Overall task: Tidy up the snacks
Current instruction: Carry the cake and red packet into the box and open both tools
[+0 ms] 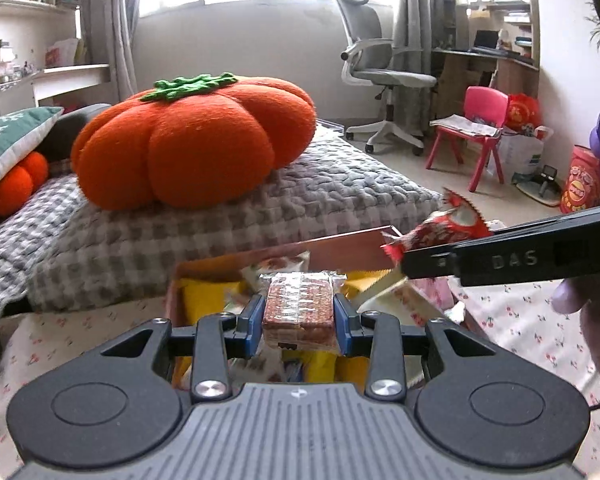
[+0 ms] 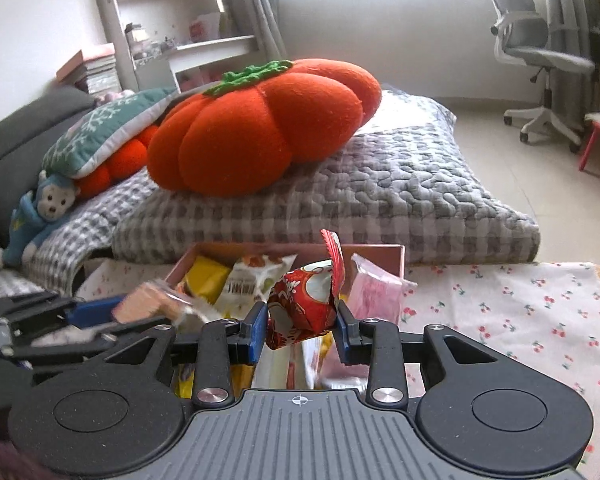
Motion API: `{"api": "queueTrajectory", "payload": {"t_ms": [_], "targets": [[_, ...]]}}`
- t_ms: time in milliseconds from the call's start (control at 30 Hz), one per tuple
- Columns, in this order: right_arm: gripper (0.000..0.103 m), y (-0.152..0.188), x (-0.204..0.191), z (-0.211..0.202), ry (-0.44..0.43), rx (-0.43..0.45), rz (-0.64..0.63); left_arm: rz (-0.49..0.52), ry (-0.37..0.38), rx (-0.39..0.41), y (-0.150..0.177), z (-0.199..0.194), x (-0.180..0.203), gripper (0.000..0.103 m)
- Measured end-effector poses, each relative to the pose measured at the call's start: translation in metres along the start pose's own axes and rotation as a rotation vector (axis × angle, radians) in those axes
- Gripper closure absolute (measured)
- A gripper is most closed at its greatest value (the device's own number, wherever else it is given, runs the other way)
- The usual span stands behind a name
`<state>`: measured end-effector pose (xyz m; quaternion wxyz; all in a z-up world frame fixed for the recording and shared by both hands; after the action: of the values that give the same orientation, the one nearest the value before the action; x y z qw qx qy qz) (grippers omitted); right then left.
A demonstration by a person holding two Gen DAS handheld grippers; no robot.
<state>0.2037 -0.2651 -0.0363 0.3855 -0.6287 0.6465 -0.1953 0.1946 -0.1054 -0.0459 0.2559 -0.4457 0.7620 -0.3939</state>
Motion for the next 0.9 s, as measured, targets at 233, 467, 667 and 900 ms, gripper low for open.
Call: {"api": "queueTrajectory", "payload": {"t_ms": [233,467,667,900], "targets": [[0.070,-0.005,0.013,0.024,-0.014,-0.018,0.039,0.012,-0.003,-0.015,-0.001,0.024,0.009,0.070],[0.069,-0.009,0.021,0.035,-0.022,-0.020,0.069,-0.011,-0.014,-0.025,0.000,0.032,0.007,0.070],[0.066,-0.014,0.019,0.036,-0.033,-0.011,0.077,-0.004,-0.034,-0.003,-0.003,0.030,0.008,0.063],[0.052,-0.020,0.016,0.030,-0.028,0.002,0.088,0.016,-0.019,-0.001,-0.006,0.025,0.012,0.046]]}}
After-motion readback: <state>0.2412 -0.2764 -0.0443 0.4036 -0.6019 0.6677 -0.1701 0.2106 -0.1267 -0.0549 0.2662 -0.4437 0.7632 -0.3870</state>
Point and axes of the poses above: each gripper's, at about its wrist camera, not at the fingertips, and z roughly the way its jaws point, x to its right, y to its underside, the point moved 5 cm from there along z, roughly the way its jaws point, and after that the axes turned 2 degrees about y, right-handed, at the moved point
